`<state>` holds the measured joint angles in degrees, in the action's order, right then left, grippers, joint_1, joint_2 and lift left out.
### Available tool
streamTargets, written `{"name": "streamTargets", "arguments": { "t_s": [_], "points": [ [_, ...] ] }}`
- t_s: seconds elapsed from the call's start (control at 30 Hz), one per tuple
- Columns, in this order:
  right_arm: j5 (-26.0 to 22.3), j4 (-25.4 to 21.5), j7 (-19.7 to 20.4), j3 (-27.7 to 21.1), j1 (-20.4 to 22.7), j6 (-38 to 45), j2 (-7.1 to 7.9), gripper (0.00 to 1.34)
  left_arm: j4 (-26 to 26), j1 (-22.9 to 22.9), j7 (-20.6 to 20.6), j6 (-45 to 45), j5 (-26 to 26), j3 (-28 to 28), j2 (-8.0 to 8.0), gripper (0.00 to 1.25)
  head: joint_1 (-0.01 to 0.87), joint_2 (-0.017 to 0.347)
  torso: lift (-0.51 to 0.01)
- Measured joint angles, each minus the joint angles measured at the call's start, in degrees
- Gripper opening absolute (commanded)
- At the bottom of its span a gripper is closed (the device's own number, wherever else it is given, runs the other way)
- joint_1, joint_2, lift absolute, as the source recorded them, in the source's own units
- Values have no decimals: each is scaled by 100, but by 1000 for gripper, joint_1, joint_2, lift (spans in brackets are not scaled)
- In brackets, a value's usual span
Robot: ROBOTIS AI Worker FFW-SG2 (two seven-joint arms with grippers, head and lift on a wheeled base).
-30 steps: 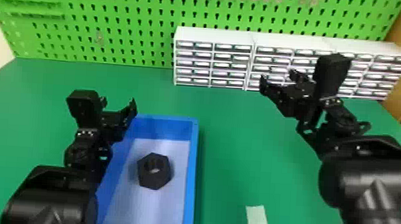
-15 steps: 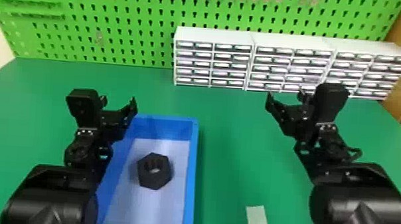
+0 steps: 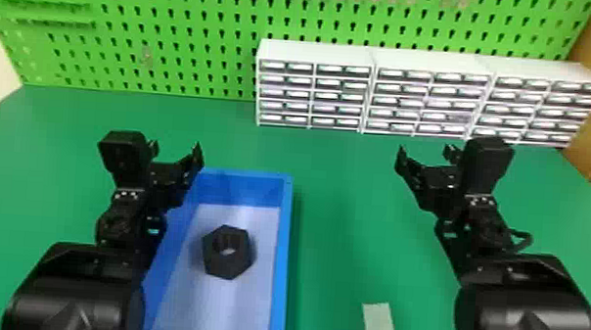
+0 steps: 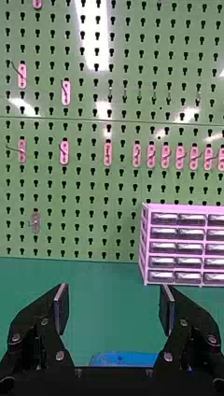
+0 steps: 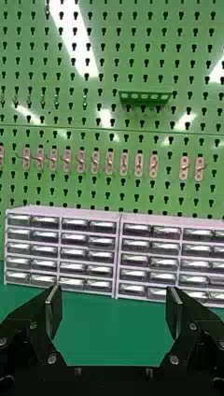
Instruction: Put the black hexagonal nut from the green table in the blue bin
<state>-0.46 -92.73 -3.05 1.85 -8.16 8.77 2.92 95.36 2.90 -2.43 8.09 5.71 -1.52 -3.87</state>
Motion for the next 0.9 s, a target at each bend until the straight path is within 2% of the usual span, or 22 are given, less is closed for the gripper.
{"name": "streamTargets", "arguments": {
  "t_s": [0.9],
  "points": [
    [-26, 36, -2, 48, 52, 50, -14, 925, 0, 19, 1, 17, -9, -14, 0, 762, 686, 51, -96]
  ]
}}
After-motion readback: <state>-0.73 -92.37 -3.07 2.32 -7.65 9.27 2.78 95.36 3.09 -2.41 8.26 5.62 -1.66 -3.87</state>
